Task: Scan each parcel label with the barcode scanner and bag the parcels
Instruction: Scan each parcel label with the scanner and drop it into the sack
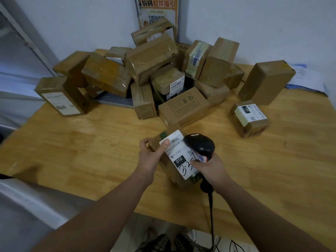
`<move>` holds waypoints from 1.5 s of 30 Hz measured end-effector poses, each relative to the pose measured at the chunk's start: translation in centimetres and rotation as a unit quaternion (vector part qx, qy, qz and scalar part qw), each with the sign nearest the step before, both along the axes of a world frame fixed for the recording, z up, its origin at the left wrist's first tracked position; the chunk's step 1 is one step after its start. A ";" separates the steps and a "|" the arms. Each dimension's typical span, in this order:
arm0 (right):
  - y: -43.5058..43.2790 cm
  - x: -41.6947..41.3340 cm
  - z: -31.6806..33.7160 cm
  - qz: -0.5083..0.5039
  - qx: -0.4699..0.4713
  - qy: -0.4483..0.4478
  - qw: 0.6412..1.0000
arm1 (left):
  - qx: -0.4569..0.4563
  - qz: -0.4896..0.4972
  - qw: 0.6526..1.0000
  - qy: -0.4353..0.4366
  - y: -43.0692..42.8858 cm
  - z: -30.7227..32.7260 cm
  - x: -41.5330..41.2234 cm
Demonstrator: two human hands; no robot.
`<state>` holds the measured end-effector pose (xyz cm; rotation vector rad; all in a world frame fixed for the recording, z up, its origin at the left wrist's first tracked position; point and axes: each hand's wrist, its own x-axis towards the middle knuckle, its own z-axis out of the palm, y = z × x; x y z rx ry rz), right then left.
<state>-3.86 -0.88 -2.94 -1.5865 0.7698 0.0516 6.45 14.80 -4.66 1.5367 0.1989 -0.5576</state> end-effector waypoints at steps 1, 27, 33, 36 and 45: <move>0.8 -0.2 0.0 -0.020 0.019 -0.020 0.999 | 0.005 0.001 1.000 -0.015 0.2 0.0 -0.1; 12.1 5.3 8.0 0.029 0.086 -0.128 0.988 | 0.228 -0.134 0.936 -0.233 11.1 2.0 8.5; 14.4 5.8 6.7 -0.010 -0.018 -0.077 0.997 | 0.220 -0.136 0.942 -0.214 11.1 1.7 8.8; 14.9 5.8 6.3 -0.035 -0.001 -0.076 0.997 | 0.226 -0.131 0.943 -0.207 11.2 1.5 9.1; 15.3 6.3 5.9 -0.037 0.005 -0.077 0.996 | 0.230 -0.116 0.948 -0.186 11.7 1.5 9.8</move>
